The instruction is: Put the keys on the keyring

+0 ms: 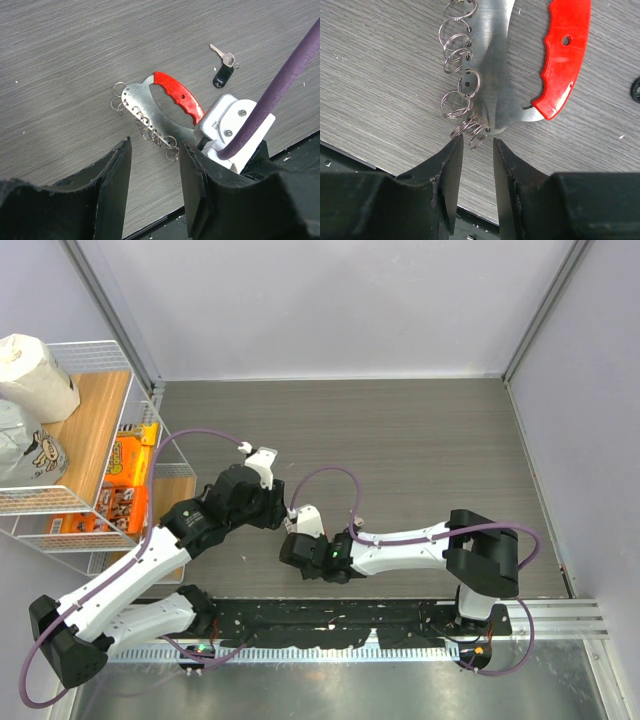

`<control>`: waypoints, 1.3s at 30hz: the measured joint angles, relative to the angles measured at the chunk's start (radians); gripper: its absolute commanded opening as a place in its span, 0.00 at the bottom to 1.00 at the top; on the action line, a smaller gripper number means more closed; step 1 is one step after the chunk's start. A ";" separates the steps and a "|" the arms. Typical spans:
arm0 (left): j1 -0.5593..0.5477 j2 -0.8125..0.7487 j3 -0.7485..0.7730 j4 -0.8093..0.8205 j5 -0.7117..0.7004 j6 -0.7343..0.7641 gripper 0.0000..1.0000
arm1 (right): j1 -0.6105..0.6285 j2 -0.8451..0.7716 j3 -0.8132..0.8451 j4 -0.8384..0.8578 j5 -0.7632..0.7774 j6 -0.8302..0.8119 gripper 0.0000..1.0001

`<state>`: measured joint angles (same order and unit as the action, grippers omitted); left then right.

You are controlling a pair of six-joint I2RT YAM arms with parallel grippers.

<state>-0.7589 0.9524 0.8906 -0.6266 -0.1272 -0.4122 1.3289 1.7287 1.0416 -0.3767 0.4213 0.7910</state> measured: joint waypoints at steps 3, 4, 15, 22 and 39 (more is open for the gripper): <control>0.000 0.000 -0.002 0.000 0.000 0.000 0.49 | 0.000 0.000 0.001 -0.008 0.007 0.006 0.35; 0.000 0.000 -0.003 0.000 0.000 0.000 0.49 | 0.000 0.000 0.001 -0.013 0.010 0.008 0.35; 0.000 0.000 -0.005 0.000 0.000 0.000 0.49 | 0.000 0.019 0.004 -0.030 0.026 0.029 0.29; 0.000 0.000 -0.005 0.000 0.000 0.000 0.49 | 0.000 0.027 0.004 -0.035 0.026 0.029 0.13; 0.000 -0.034 -0.005 0.004 0.064 -0.001 0.49 | 0.006 -0.179 -0.162 0.042 -0.028 -0.137 0.06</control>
<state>-0.7589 0.9184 0.8856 -0.6228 -0.0628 -0.4129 1.3346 1.5497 0.8799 -0.3344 0.3935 0.6537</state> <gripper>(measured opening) 0.491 0.064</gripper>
